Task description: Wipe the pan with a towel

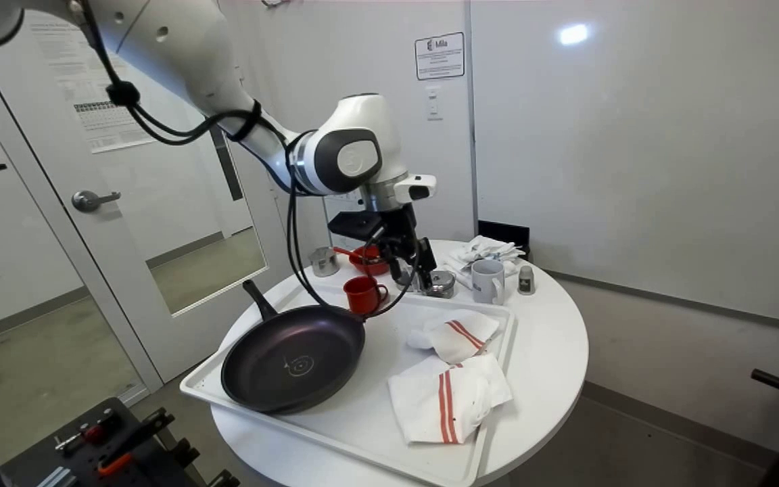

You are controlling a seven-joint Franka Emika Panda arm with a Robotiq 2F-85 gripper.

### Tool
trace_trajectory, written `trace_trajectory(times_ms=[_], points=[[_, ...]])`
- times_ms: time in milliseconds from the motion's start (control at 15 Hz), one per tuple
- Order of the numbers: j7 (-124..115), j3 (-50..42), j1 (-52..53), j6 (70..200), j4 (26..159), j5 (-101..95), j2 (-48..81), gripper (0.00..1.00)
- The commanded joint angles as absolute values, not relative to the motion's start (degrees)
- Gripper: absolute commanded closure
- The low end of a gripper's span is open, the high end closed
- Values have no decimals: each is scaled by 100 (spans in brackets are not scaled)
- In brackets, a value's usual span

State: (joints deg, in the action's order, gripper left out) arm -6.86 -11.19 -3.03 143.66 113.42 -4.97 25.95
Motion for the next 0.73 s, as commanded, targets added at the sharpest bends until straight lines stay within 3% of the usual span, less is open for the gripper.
trace_trajectory(times_ms=[0, 333, 400, 667], points=[[-792, -1219, -143, 14846, 12722, -1071, 1650, 0], [-1138, -1312, -71, 15234, 13800, -1851, 898, 0], [-905, -1144, -233, 15025, 13242, -1526, 1384, 0], [-927, -1132, -249, 15039, 13307, -1554, 1338, 0]])
